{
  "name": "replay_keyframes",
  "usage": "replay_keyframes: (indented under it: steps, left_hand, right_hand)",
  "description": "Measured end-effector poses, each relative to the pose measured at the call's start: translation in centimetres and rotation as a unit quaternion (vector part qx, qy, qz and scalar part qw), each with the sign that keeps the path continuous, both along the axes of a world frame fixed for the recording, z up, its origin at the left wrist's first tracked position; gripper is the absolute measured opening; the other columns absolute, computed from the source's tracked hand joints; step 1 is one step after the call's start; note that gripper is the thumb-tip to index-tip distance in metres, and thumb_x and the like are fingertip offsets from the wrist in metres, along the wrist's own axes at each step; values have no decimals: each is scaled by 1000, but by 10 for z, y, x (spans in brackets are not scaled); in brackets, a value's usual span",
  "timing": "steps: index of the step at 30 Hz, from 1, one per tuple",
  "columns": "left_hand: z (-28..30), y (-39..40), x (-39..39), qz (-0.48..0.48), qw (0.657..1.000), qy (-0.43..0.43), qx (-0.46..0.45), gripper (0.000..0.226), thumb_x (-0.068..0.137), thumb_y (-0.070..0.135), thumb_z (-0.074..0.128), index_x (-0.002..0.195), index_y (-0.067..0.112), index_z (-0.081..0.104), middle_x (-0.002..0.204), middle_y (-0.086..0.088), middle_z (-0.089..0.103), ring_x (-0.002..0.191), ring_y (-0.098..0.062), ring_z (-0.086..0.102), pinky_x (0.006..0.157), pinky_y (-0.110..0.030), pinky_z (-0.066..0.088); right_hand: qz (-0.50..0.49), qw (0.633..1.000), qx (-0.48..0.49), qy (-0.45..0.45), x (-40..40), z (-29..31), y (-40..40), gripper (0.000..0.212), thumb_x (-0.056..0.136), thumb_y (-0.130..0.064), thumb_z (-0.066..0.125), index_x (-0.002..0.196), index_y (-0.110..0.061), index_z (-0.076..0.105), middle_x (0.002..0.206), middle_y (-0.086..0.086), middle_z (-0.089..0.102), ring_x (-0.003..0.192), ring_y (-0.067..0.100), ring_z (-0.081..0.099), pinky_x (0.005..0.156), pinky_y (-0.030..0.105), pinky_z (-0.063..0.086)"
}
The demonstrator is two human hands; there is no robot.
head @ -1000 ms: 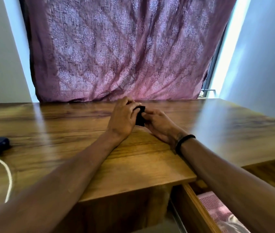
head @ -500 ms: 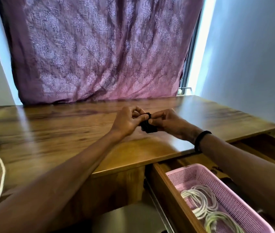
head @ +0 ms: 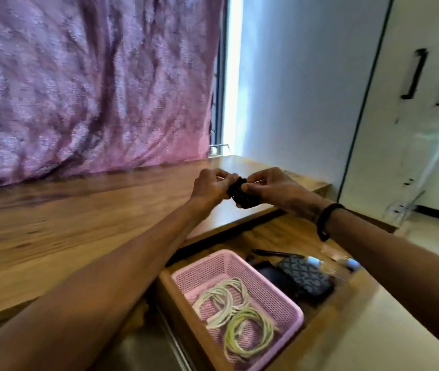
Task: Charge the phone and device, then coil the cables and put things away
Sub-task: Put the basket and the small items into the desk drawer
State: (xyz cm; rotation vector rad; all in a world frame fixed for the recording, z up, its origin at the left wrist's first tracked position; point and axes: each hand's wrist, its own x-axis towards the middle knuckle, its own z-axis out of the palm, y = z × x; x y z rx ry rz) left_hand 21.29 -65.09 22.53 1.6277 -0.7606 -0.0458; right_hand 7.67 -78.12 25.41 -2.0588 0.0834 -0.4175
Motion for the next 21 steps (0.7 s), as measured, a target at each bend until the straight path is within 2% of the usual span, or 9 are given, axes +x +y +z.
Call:
replay_keyframes:
  steps: [2, 4, 6, 9, 11, 14, 16, 18, 21]
  left_hand:
    - [0, -33, -19, -31, 999, 21, -11, 31, 88, 31, 77, 99, 3, 71, 86, -16, 73, 68, -25, 71, 75, -51, 61]
    - [-1, -60, -35, -51, 997, 53, -28, 32, 87, 29, 79, 100, 1, 71, 88, -19, 73, 64, -23, 69, 73, -47, 61]
    - [-4, -90, -49, -66, 994, 79, -32, 25, 87, 25, 80, 100, 5, 71, 94, -20, 73, 66, -22, 70, 67, -39, 63]
    - [-12, -125, -66, -78, 991, 101, -31, 19, 87, 25, 79, 100, 13, 72, 103, -16, 72, 78, -22, 71, 60, -27, 58]
    - [-14, -140, -76, -67, 993, 95, -10, 18, 89, 26, 77, 103, 17, 72, 102, -11, 73, 81, -19, 71, 61, -24, 59]
    - [-24, -154, -80, -21, 997, 68, 12, 15, 92, 30, 74, 103, 20, 69, 102, -4, 71, 88, -18, 71, 66, -26, 62]
    - [-37, -164, -77, 11, 997, 78, 23, 13, 92, 31, 73, 101, 22, 68, 102, -4, 71, 91, -21, 71, 76, -35, 64]
    - [-55, -174, -78, 32, 993, 110, 37, 9, 92, 31, 74, 95, 24, 68, 98, -2, 71, 91, -22, 72, 82, -40, 63]
    - [-80, -190, -81, 57, 984, 168, 29, 8, 91, 29, 73, 86, 25, 69, 95, -1, 70, 90, -21, 70, 82, -41, 63]
  right_hand:
    - [-35, 999, 30, -3, -29, 3, -25, 29, 96, -9, 73, 120, 4, 61, 103, 27, 76, 86, 31, 80, 87, 45, 65]
    - [-71, 994, 78, -6, -53, 8, -46, 39, 95, -3, 73, 127, -2, 50, 96, 21, 70, 67, 16, 78, 64, 26, 63]
    - [-101, 994, 47, 0, -71, 8, -73, 37, 94, -5, 74, 126, -2, 56, 85, 9, 69, 59, 5, 71, 52, 16, 52]
    - [-121, 992, -12, 16, -85, -2, -110, 36, 87, -25, 84, 118, -12, 72, 91, 2, 77, 82, 10, 74, 66, 18, 56]
    - [-124, 992, -2, 28, -90, -10, -131, 41, 80, -34, 88, 115, -17, 77, 103, 3, 80, 96, 14, 76, 81, 25, 61]
    - [-107, 992, 24, 67, -93, -20, -156, 57, 61, -46, 93, 111, -21, 82, 110, 2, 80, 109, 20, 74, 97, 33, 58]
    - [-103, 988, 45, 106, -89, -30, -172, 56, 58, -41, 94, 110, -21, 82, 111, 2, 80, 111, 22, 74, 96, 32, 58]
    - [-95, 984, 86, 127, -84, -42, -183, 48, 68, -21, 93, 113, -11, 79, 109, 9, 80, 105, 21, 76, 85, 25, 61]
    - [-109, 980, 83, 147, -73, -58, -194, 32, 80, -2, 86, 110, 0, 77, 105, 14, 78, 88, 15, 78, 71, 19, 60]
